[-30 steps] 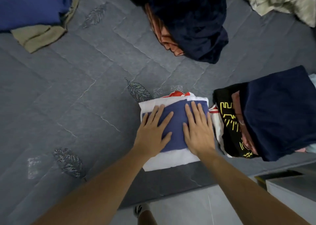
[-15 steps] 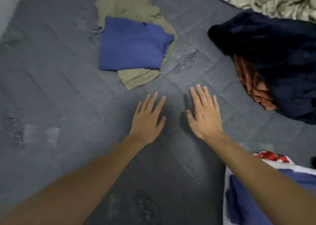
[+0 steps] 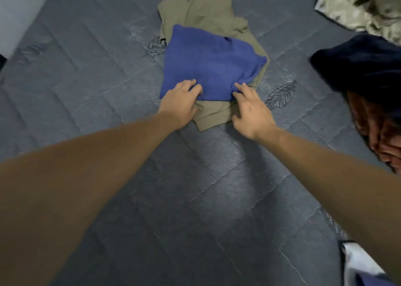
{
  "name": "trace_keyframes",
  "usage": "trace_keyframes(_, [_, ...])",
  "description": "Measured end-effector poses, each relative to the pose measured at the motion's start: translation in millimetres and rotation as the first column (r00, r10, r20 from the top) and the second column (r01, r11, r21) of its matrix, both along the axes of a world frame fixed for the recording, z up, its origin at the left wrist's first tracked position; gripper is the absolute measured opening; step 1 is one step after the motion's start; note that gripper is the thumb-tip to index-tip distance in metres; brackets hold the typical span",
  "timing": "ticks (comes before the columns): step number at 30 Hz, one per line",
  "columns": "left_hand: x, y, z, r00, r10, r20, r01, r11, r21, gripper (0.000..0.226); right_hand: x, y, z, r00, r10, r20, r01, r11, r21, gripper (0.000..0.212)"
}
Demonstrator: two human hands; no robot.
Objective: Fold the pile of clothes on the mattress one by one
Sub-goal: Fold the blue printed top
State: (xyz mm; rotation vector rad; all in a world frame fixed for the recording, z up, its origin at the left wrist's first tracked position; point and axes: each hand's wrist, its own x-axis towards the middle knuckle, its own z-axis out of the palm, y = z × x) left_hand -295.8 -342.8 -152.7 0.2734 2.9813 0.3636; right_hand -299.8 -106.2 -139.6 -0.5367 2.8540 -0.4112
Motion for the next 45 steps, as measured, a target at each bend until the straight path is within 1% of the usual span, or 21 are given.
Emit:
trace_keyframes(2, [-6,3,5,0.997,0.045,-0.063,-0.047,0.998,-0.030,0.027,9,-1,9,1.000,-0.014,-0.003,0.013,0.996,-0.084,0.069])
trace_keyframes(4, [-12,5,11,0.996,0.050,-0.068,-0.054,0.997,-0.063,0.015,27,-1,17,0.999,-0.030,0.013,0.031,0.991,-0.131,0.062])
trace_keyframes(6, [-9,3,14,0.999,0.026,-0.037,-0.029,0.997,-0.077,0.012,52,-2,22,0.998,-0.028,0.049,0.035,0.987,-0.157,0.059])
trace_keyframes(8, [12,-1,14,0.999,0.015,-0.041,-0.016,0.999,-0.032,0.009,84,2,22,0.996,-0.003,0.088,0.018,0.985,-0.172,0.060])
trace_keyframes(11, [83,-7,5,0.998,0.020,-0.051,-0.017,0.999,0.049,0.005,136,16,20,0.987,0.001,0.161,0.027,0.984,-0.176,0.059])
trace_keyframes(17, [273,9,-16,1.000,0.004,0.022,-0.005,0.999,0.042,0.017,281,48,8,0.925,0.046,0.377,0.006,0.991,-0.136,0.066])
trace_keyframes(20, [347,26,-15,0.997,-0.005,0.080,0.001,0.999,0.049,0.018,354,65,5,0.917,0.057,0.395,-0.012,0.993,-0.115,0.065])
trace_keyframes(23, [394,39,-2,0.993,-0.024,0.113,0.013,0.995,0.095,0.009,391,77,8,0.929,0.066,0.365,-0.013,0.989,-0.147,0.058])
trace_keyframes(25, [397,44,8,0.992,0.044,0.117,-0.061,0.987,0.146,0.016,383,77,15,0.951,0.010,0.310,0.052,0.980,-0.191,0.046])
trace_keyframes(27, [378,45,16,0.979,0.179,0.100,-0.195,0.962,0.189,0.023,358,73,21,0.966,-0.110,0.233,0.165,0.959,-0.231,0.038])
trace_keyframes(29, [345,43,17,0.944,0.320,0.073,-0.329,0.915,0.233,0.034,320,63,21,0.954,-0.232,0.192,0.275,0.931,-0.241,0.043])
trace_keyframes(30, [325,41,17,0.918,0.386,0.089,-0.396,0.885,0.244,0.043,299,57,20,0.930,-0.285,0.233,0.338,0.913,-0.228,0.050])
trace_keyframes(33, [264,25,10,0.770,0.547,0.327,-0.627,0.745,0.229,0.084,244,39,14,0.847,-0.335,0.412,0.432,0.887,-0.166,0.081])
trace_keyframes(35, [234,12,2,0.657,0.596,0.462,-0.730,0.655,0.193,0.102,220,27,8,0.838,-0.329,0.435,0.415,0.902,-0.118,0.092])
trace_keyframes(36, [225,4,-2,0.620,0.592,0.516,-0.767,0.595,0.239,0.102,212,23,5,0.842,-0.341,0.418,0.408,0.909,-0.081,0.093])
trace_keyframes(38, [216,-7,-5,0.586,0.511,0.629,-0.806,0.445,0.390,0.078,200,18,4,0.829,-0.372,0.417,0.428,0.903,-0.044,0.079])
trace_keyframes(39, [216,-10,-5,0.602,0.461,0.652,-0.795,0.419,0.438,0.061,198,17,6,0.821,-0.372,0.433,0.436,0.898,-0.056,0.063])
trace_keyframes(41, [225,-8,0,0.673,0.409,0.616,-0.733,0.479,0.483,0.036,205,17,11,0.837,-0.329,0.438,0.407,0.908,-0.097,0.026])
trace_keyframes(42, [233,-3,6,0.718,0.395,0.573,-0.691,0.508,0.515,0.027,212,19,15,0.855,-0.305,0.419,0.385,0.915,-0.120,0.015])
trace_keyframes(44, [257,7,21,0.810,0.353,0.468,-0.584,0.545,0.601,0.010,235,22,21,0.885,-0.270,0.378,0.366,0.907,-0.209,0.017])
trace_keyframes(45, [272,12,29,0.848,0.324,0.420,-0.529,0.561,0.637,0.013,249,23,24,0.894,-0.249,0.373,0.360,0.894,-0.267,0.020])
